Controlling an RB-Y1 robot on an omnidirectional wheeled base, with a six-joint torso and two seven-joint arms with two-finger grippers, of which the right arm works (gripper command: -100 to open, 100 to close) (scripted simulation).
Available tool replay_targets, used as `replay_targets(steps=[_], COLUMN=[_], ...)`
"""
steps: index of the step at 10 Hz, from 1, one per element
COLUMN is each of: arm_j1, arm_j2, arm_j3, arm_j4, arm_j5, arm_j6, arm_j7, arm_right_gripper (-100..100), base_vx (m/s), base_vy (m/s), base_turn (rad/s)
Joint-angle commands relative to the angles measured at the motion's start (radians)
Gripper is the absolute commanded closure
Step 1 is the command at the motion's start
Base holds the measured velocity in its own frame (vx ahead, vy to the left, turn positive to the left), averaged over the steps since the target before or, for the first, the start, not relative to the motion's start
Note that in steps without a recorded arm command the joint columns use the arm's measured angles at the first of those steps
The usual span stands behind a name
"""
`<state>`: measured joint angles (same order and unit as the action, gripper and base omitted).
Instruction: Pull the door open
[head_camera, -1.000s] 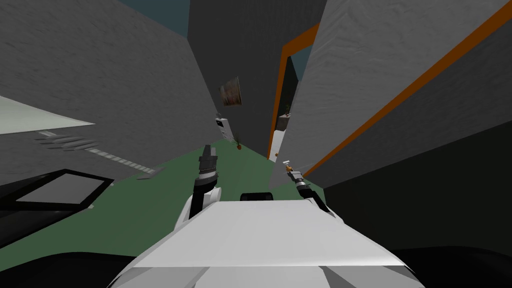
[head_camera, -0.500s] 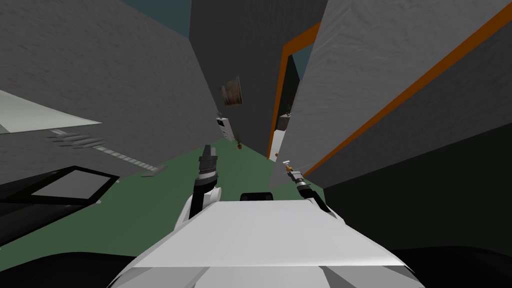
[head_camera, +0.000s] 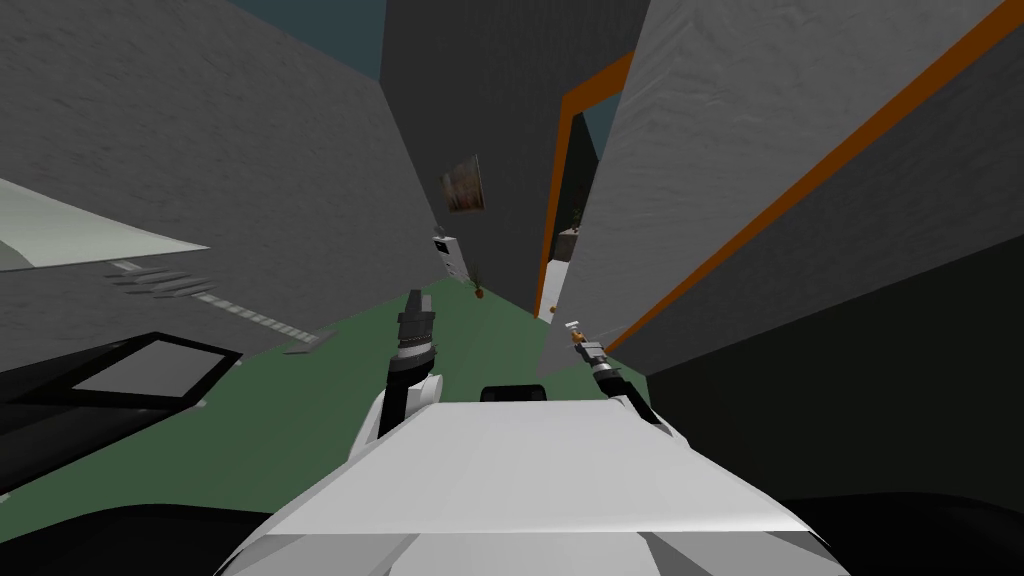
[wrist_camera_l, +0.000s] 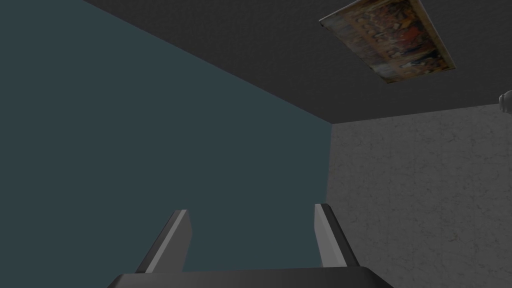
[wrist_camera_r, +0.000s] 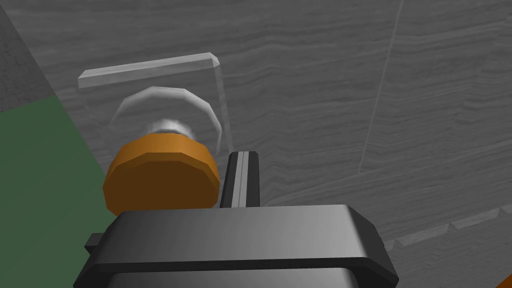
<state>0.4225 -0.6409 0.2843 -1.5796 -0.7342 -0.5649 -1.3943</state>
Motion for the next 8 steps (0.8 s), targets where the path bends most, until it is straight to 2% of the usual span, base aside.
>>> replay_targets(steps=[1,6,7,8], arm_j1=[0.003,0.003,0.0,-0.001], arm_j2=[0.013,0.013,-0.007,-0.014], arm_j3=[0.031,0.031,0.016,0.024], arm_j4=[-0.012,-0.012,0.002,0.002], arm_j5=[0.011,0.011,0.009,0.012], arm_j6=[-0.001,-0.001,-0.013,-0.018], arm_j7=[0.002,0.002,-0.01,-0.018], arm_right_gripper=[-100,-100,-100,-100], base_vx=[0.007,-0.001,-0.129,-0.23], base_vy=[0.005,-0.004,-0.079,-0.079], base_turn=[-0.018,0.001,0.178,0.183])
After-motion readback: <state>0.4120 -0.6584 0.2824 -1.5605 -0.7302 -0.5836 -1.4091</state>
